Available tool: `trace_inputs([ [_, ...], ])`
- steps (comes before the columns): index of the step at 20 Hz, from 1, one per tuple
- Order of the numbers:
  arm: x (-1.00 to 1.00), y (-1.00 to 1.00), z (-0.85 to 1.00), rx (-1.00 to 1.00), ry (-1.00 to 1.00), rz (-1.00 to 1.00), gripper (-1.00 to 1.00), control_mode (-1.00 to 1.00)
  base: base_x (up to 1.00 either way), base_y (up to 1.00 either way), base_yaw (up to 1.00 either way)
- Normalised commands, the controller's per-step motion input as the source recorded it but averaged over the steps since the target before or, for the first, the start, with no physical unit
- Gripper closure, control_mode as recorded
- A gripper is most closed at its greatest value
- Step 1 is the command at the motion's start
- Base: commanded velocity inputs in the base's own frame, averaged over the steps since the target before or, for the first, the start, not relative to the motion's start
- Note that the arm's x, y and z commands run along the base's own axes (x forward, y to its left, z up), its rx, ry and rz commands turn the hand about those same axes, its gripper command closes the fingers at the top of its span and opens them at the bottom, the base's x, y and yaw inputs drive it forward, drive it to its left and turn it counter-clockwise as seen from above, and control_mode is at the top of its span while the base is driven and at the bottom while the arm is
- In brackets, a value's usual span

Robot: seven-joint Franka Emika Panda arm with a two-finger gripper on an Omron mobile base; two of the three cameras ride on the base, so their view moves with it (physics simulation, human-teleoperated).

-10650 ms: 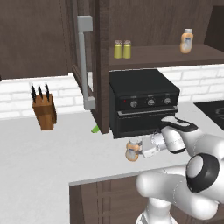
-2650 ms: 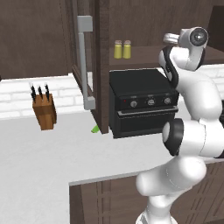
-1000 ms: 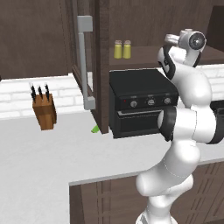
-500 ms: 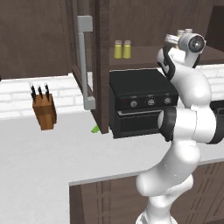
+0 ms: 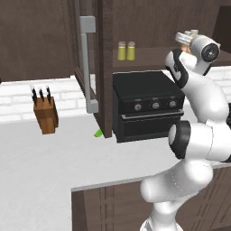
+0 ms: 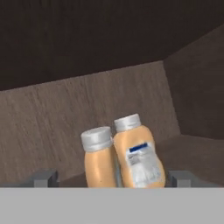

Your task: Put the shaker and condiment bottle from the counter next to their counterparts in the cabinet.

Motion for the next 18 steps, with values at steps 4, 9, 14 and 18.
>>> trace_inputs([
  [4, -0.99, 0.12, 0.5, 0.0, -0.31, 0.05, -1.0, -1.0, 0.0, 0.0, 0.0],
  [9, -1.0, 0.02, 0.45, 0.0, -0.24, 0.07, -1.0, -1.0, 0.0, 0.0, 0.0],
  [14, -1.0, -0.2, 0.13, -0.12, -0.04, 0.09, -1.0, -1.0, 0.0, 0.0, 0.0],
  [18, -1.0, -0.4, 0.0, -0.23, 0.0, 0.12, -1.0, -1.0, 0.0, 0.0, 0.0],
])
